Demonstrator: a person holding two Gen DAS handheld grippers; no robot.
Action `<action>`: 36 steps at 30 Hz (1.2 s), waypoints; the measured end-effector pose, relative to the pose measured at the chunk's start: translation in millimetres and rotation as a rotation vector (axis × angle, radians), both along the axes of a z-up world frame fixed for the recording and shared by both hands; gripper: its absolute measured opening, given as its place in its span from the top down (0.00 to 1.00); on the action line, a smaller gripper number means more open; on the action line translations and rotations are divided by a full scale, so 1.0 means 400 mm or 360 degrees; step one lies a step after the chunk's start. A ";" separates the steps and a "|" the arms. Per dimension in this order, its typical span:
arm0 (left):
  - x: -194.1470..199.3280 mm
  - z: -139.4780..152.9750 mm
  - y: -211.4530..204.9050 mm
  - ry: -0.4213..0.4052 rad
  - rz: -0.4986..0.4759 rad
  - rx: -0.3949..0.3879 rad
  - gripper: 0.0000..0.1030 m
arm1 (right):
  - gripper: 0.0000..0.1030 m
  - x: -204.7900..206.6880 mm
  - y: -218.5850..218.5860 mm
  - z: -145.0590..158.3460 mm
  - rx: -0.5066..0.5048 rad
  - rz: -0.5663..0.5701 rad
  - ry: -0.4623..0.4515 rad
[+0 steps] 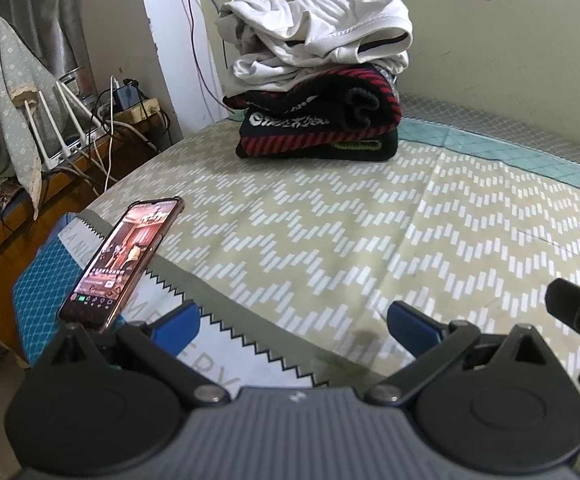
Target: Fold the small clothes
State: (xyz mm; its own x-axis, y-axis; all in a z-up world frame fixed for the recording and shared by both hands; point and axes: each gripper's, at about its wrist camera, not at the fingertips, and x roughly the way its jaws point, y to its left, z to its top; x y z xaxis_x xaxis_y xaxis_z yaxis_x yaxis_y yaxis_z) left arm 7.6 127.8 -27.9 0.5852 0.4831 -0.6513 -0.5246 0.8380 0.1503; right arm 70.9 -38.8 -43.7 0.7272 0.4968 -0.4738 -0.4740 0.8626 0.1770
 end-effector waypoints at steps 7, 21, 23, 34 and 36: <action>-0.001 -0.004 -0.001 0.0014 0.0016 0.0003 0.00 | 0.05 0.005 0.000 -0.004 -0.0019 -0.0008 0.0039; -0.003 -0.003 0.002 0.0014 0.0059 0.0053 0.00 | 0.05 0.005 -0.001 -0.003 -0.0041 -0.0009 0.0032; -0.003 -0.002 0.001 0.0013 0.0060 0.0057 0.00 | 0.05 0.005 0.000 -0.003 -0.0044 -0.0003 0.0029; -0.014 0.019 -0.009 -0.0025 0.0040 0.0095 0.00 | 0.05 0.002 -0.004 0.004 -0.0022 0.0003 0.0013; -0.018 0.026 -0.012 -0.0040 0.0035 0.0108 0.00 | 0.05 -0.003 -0.006 0.009 -0.0008 0.0000 -0.0010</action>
